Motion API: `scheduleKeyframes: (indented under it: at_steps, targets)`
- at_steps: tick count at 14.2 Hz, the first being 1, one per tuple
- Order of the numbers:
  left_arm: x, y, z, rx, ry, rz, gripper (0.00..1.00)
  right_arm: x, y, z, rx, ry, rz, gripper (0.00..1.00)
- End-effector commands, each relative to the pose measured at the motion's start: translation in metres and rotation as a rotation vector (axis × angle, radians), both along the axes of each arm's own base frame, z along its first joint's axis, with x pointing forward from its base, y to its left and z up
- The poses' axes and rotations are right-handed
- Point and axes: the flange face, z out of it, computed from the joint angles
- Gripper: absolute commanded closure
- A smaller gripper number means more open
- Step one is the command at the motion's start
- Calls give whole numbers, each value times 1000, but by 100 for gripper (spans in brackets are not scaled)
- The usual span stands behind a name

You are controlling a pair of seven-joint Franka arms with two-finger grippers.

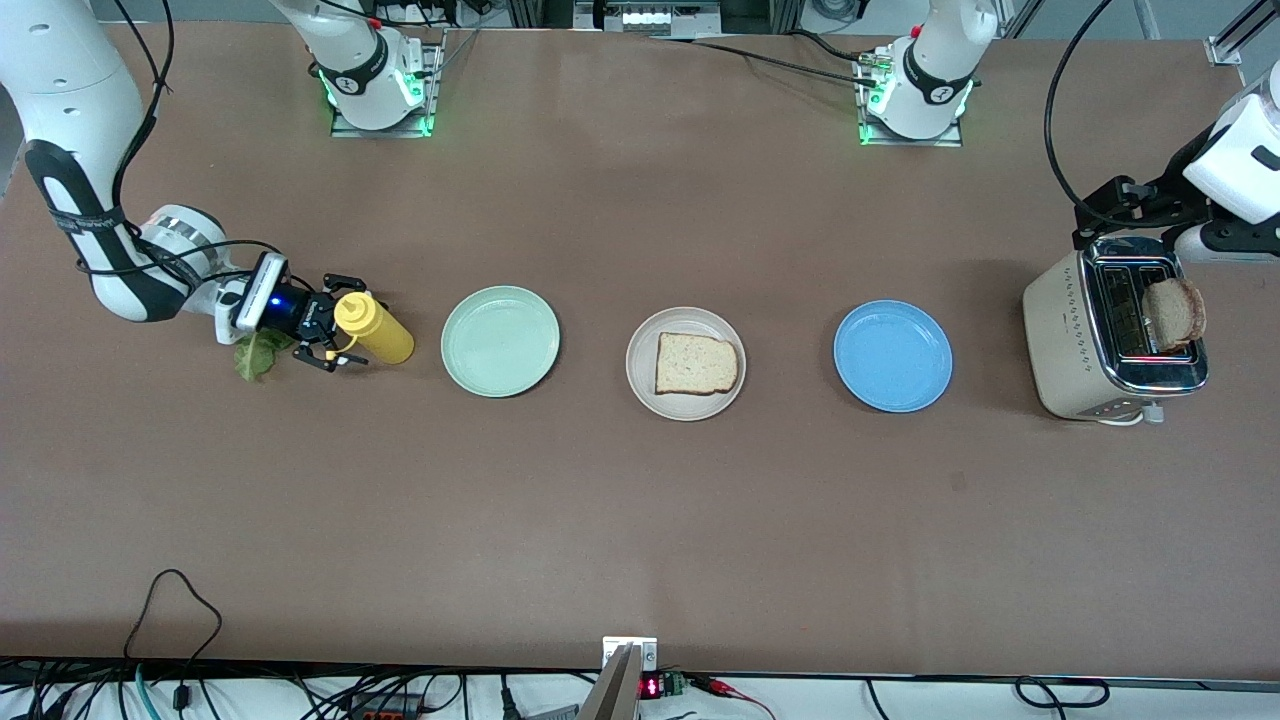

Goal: Make sandwich in beige plate with both arms
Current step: 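Grasp the yellow squeeze bottle with the right gripper and lift it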

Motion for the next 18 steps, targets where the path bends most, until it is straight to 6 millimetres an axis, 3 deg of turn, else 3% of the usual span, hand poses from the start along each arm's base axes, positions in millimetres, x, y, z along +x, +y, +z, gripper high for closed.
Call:
scheduleKeyframes:
  at_steps: [1,4,6,7,9,13,16,17,18]
  targets:
    - [-2,5,0,16,-10,-29,0,-1,3,-6,6,-68,-7,0]
    - [-2,3,0,16,-8,-30,0,-1,5,-8,8,-64,-6,0]
    - [-3,3,0,16,-2,-30,0,-1,12,-8,14,-65,4,17]
    - [-3,2,2,16,-4,-33,0,0,13,-8,14,-65,2,35]
    - [-2,-2,3,17,-5,-39,0,1,17,-7,13,-67,9,49]
    - [-3,-2,3,17,-5,-39,0,6,22,-2,7,-58,18,62]
    - [-2,-1,3,17,-5,-39,0,34,32,23,-9,-32,33,62]
    - [-2,-1,3,15,-5,-37,0,55,47,59,-98,12,25,62]
    - [-2,-1,3,15,-5,-37,0,60,57,68,-129,29,22,62]
